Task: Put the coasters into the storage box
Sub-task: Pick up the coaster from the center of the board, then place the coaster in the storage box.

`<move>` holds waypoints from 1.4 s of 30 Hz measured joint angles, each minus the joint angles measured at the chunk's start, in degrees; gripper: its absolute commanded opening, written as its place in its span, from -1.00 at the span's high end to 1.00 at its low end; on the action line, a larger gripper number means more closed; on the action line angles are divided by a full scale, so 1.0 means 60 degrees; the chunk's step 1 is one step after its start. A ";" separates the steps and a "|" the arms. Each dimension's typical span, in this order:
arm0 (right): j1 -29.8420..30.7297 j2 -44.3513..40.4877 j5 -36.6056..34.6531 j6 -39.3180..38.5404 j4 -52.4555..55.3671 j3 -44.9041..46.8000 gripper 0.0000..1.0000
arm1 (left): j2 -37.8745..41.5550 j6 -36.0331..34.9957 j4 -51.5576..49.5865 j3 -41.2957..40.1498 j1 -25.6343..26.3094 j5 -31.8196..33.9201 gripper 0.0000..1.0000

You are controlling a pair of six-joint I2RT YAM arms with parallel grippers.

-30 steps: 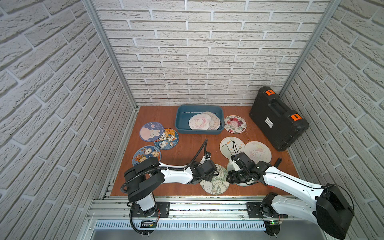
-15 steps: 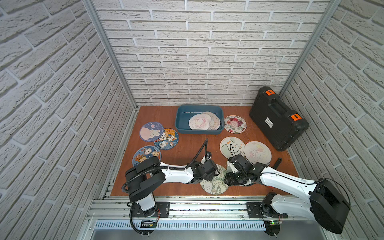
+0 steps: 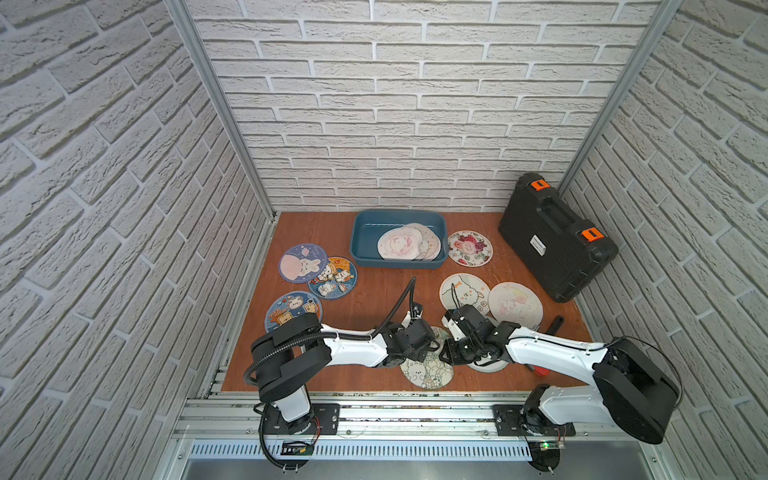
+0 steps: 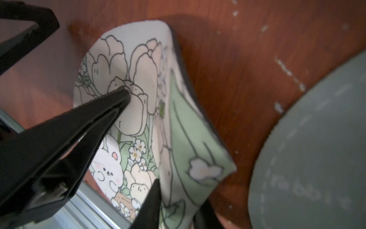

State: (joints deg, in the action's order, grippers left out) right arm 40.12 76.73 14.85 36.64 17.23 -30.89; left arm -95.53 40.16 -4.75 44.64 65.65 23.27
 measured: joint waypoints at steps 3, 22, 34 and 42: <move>0.0040 0.0317 0.0055 -0.0095 0.0069 -0.0226 0.88 | 0.0000 0.0033 -0.0004 0.0000 0.0000 0.0004 -0.96; 0.0080 0.0058 -0.1861 -0.1847 0.1559 -0.3417 0.88 | 0.2335 0.1388 -0.0554 -0.0346 -0.1647 0.0605 -0.96; -0.0375 0.1985 -0.2000 -0.2976 0.1749 -0.6932 0.88 | 0.3748 0.1592 -0.0852 -0.0495 -0.2623 0.0670 -0.96; -0.1129 0.3767 -0.1585 -0.3242 0.1537 -0.9173 0.88 | 0.4262 0.1388 -0.0852 -0.0852 -0.3424 0.0554 -0.97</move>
State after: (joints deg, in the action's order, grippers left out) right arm 33.34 99.33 5.34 17.19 26.46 -85.93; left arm -69.95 48.49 -9.87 39.53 45.10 26.59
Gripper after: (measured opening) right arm 0.080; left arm 0.983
